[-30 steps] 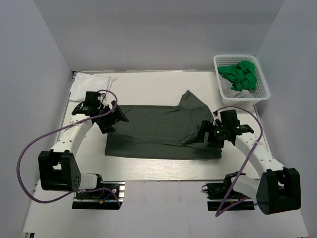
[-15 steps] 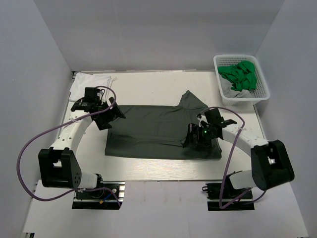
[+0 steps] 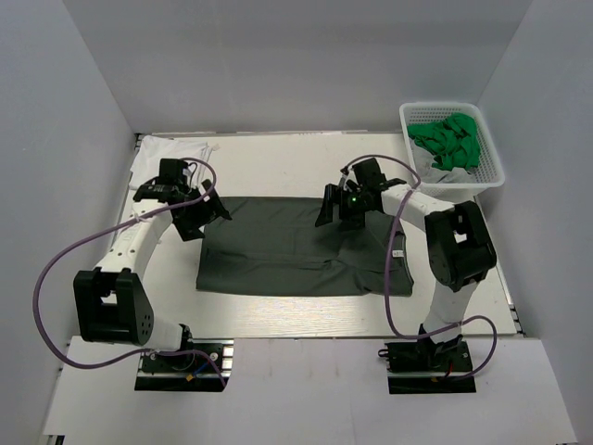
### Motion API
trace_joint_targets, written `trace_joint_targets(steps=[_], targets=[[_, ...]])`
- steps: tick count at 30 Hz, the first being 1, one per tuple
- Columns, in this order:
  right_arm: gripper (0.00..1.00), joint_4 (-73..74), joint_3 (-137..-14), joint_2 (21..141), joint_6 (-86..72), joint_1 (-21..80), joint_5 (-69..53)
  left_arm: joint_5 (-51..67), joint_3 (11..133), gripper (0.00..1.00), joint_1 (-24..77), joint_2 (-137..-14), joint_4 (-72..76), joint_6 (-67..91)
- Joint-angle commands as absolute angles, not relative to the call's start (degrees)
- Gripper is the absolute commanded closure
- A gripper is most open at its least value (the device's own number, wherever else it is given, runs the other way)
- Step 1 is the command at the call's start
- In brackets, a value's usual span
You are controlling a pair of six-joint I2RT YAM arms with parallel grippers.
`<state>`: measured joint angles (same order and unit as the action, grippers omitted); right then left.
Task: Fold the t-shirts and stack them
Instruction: Fold the flattened tshirt in 1/3 of the way
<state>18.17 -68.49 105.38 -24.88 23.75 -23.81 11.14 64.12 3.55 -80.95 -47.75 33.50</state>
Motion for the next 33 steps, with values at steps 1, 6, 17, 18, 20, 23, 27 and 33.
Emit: trace_joint_targets(steps=[1,6,17,18,20,23,27,33], targets=[[0.1,22.39,-74.26,104.68,-22.16,24.0,-20.14,8.44,67.24,0.0,3.34,-80.16,-48.96,33.49],[0.1,29.88,-74.45,99.24,-19.95,23.82,-12.15,7.3,68.47,0.0,2.81,-81.73,-49.48,32.96],[0.1,36.21,-86.12,102.02,-23.64,21.71,12.04,-2.45,84.45,0.0,2.81,-97.35,-48.42,34.63],[0.1,36.73,-87.35,103.08,-23.64,21.53,12.04,-3.42,85.77,0.0,2.81,-99.04,-48.43,34.63],[0.1,37.26,-92.87,107.39,-23.38,20.83,11.69,-6.75,89.8,0.0,2.81,-102.64,-49.22,34.02],[0.1,39.46,-100.43,112.93,-22.24,20.3,12.04,-11.06,95.86,0.0,3.34,-110.02,-53.17,34.01],[0.1,40.17,-107.31,118.99,-21.19,19.69,12.57,-11.95,99.57,0.02,3.87,-116.88,-52.39,33.22],[0.1,40.52,-112.67,124.8,-20.3,18.72,12.57,-8.8,103.8,0.18,3.87,-124.18,-48.43,31.38]])
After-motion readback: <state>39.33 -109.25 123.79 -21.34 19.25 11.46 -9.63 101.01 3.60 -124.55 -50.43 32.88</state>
